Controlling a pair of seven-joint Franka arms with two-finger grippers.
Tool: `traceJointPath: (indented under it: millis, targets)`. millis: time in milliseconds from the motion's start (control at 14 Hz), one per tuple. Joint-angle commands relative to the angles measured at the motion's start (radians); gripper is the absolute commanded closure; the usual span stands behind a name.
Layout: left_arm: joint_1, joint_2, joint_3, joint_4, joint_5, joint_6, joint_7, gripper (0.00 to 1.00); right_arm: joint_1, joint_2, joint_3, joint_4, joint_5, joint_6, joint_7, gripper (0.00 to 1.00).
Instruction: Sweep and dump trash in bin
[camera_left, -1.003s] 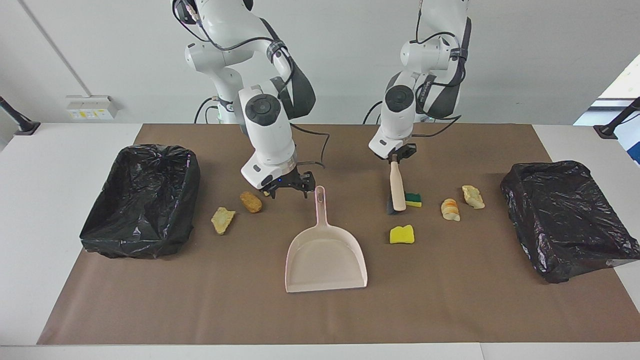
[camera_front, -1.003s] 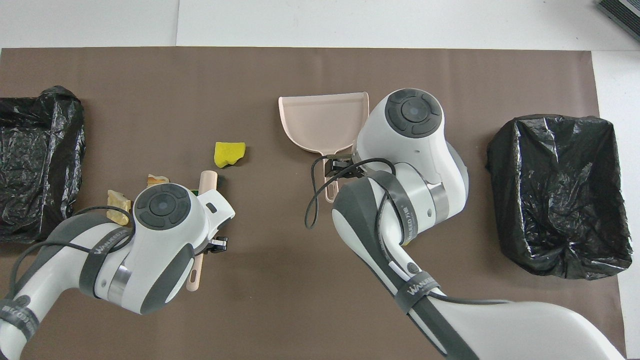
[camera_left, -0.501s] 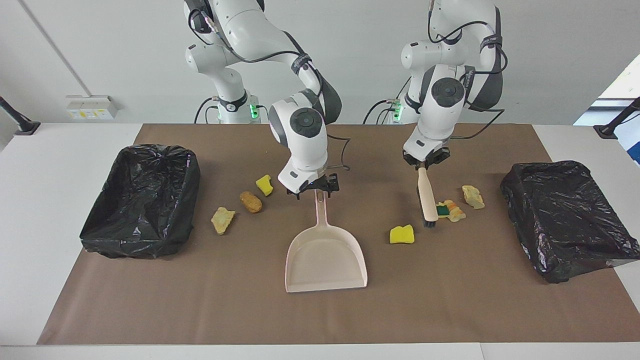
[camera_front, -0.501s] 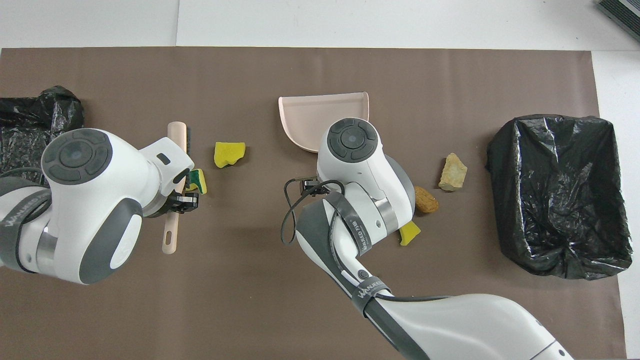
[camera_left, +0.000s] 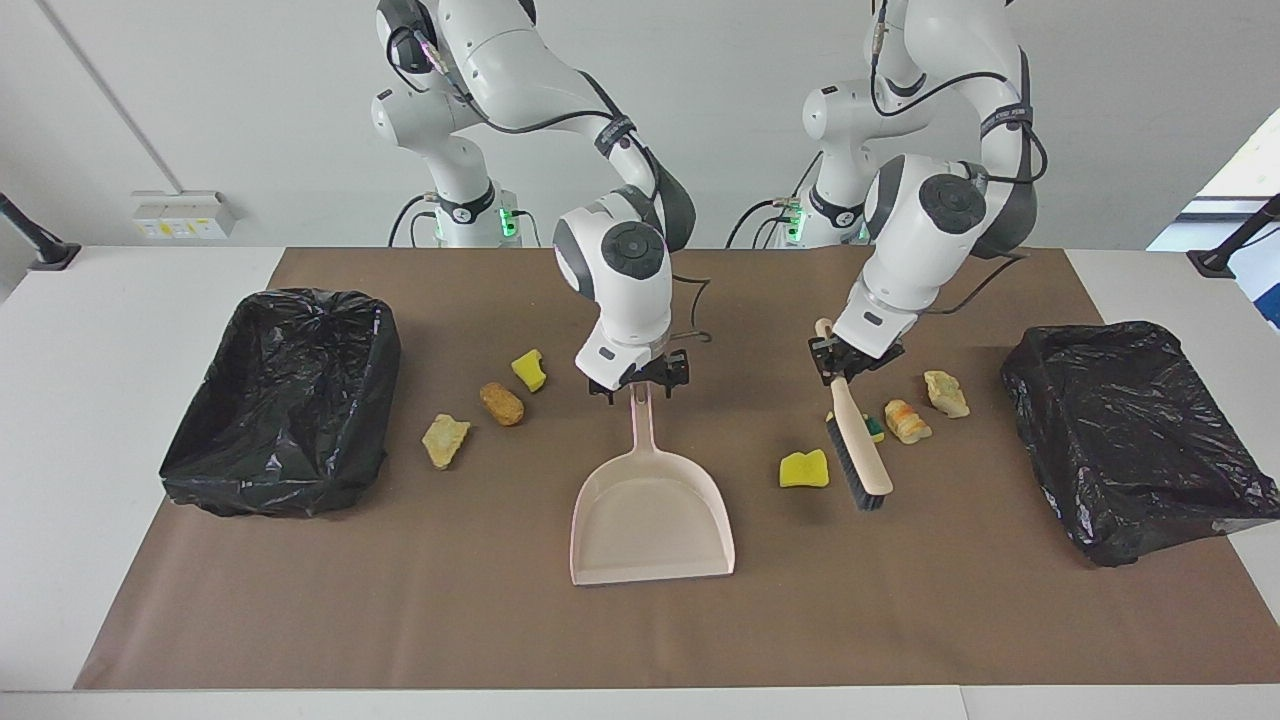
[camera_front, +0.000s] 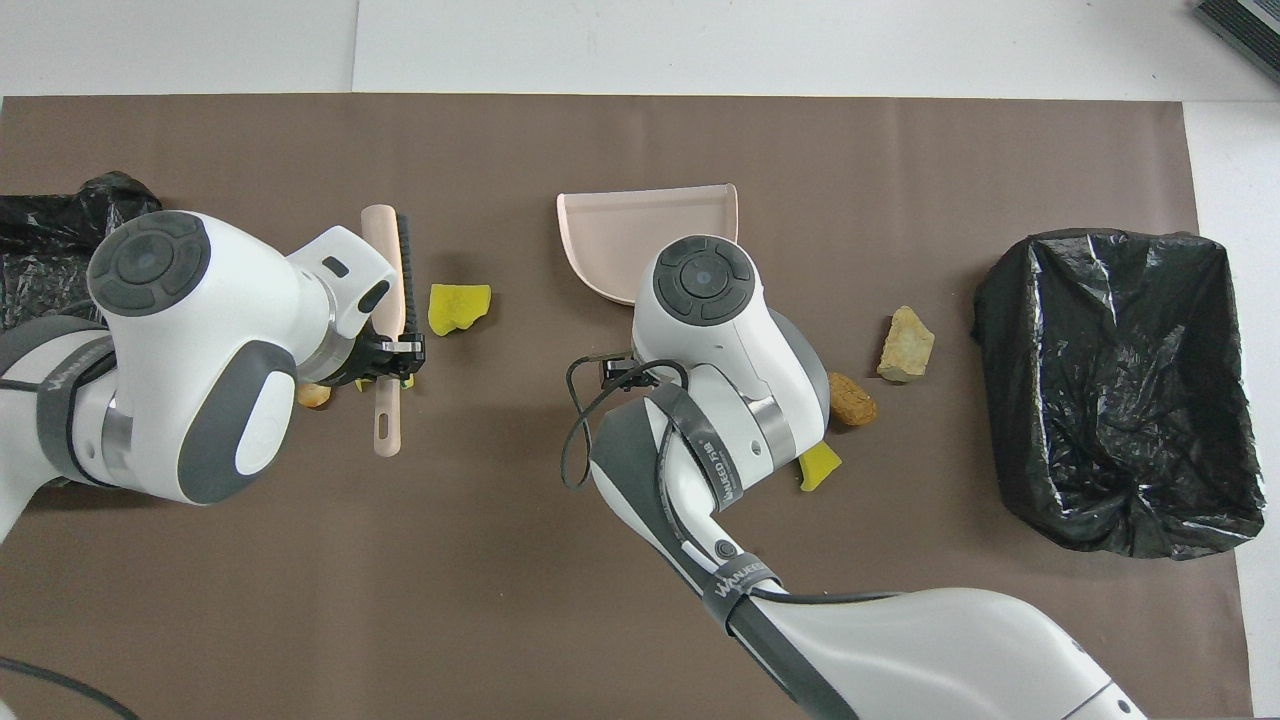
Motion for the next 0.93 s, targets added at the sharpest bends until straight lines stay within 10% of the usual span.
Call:
traceJointPath:
  millis: [0,430,860]
  targets:
    - [-0.044,0.109,0.003,0.082,-0.035,0.104,-0.113,1.00,-0.008,0.006,0.004,0.004,-0.015,0.019,-0.023,1.00]
    - [-0.056,0.093,0.003,0.030,-0.144,-0.009,-0.328,1.00,-0.023,-0.013,0.001,0.006,-0.023,0.001,-0.050,1.00]
    - [-0.047,-0.053,0.006,-0.112,-0.144,-0.244,-0.342,1.00,-0.100,-0.215,-0.005,-0.035,-0.026,-0.215,-0.478,1.00]
